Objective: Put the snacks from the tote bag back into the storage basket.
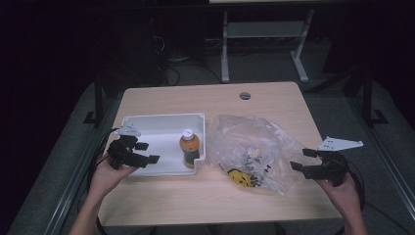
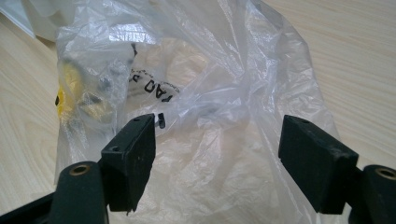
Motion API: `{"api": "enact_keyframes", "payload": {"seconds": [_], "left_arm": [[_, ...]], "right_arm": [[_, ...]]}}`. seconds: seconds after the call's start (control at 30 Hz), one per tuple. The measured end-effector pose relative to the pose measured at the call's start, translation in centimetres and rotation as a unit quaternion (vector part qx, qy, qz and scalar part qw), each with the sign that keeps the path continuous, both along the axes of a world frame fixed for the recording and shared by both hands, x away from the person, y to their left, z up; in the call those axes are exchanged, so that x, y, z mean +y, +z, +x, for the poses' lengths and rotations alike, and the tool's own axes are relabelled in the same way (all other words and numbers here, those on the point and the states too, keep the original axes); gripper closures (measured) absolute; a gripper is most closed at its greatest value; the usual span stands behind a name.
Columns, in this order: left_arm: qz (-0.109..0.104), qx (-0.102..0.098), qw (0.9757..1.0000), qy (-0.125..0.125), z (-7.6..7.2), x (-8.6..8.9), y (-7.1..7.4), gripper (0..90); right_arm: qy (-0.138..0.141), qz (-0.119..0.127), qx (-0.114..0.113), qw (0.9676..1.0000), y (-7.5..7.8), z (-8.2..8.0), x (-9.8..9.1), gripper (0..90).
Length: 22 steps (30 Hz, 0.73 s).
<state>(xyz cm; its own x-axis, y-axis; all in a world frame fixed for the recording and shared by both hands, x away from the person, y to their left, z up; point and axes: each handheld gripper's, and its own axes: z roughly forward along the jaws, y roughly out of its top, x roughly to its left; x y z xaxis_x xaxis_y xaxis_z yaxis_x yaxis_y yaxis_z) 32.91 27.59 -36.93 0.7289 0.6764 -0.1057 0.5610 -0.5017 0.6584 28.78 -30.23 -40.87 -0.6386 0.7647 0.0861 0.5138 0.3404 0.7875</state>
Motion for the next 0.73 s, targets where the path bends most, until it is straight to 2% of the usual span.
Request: {"api": "enact_keyframes", "payload": {"seconds": [0.33,0.43,0.57,0.73], "left_arm": [[0.004,-0.008,1.0,0.0,-0.9,0.2,-0.7,27.9],[0.0,-0.003,1.0,-0.003,-1.1,0.5,-1.0,27.9],[-0.004,-0.002,1.0,0.005,-1.2,0.8,-1.5,28.0],[-0.006,-0.008,0.9999,0.008,-1.6,0.9,-2.0,28.1]], "right_arm": [[-0.002,0.001,0.001,1.0,-0.1,-0.3,-0.3,26.9],[-0.001,-0.001,-0.002,1.0,-0.1,-0.5,-0.3,26.9],[-0.005,0.0,-0.002,1.0,-0.1,-0.7,-0.4,26.6],[-0.005,0.001,-0.004,1.0,-0.1,-0.9,-0.4,26.3]]}}
